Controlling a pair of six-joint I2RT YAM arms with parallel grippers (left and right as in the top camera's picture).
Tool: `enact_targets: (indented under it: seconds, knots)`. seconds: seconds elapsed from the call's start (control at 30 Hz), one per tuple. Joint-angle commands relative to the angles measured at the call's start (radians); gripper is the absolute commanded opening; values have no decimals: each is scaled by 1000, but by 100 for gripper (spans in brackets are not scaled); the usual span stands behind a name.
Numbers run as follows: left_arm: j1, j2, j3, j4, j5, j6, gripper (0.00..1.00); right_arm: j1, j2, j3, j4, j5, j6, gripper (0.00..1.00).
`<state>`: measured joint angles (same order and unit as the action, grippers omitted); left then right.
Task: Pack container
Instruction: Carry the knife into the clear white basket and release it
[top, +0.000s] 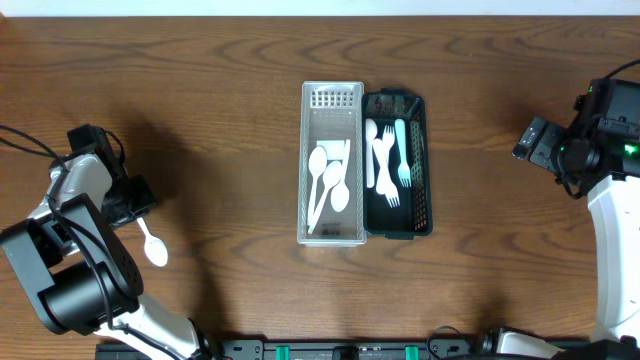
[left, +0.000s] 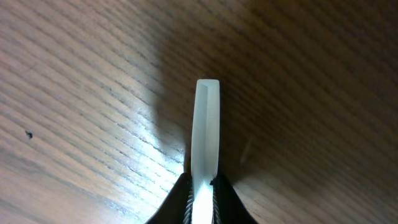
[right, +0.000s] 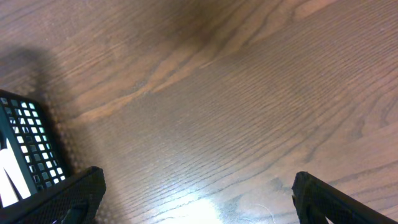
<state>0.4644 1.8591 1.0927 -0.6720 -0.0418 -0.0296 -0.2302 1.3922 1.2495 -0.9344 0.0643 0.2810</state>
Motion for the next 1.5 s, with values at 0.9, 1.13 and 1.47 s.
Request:
enact_targets:
  seconds: [0.9,1.13,1.47]
  knots:
    - [-538,-545,20,32,293,77,6,-4,2,-3,-3,-39,-1,99]
    - [-762,-500,20,96,292,-24,6,-4,2,-3,-18,-39,-1,99]
    - [-845,-481,21,161,299,-94,6,-4,2,-3,-53,-39,-1,99]
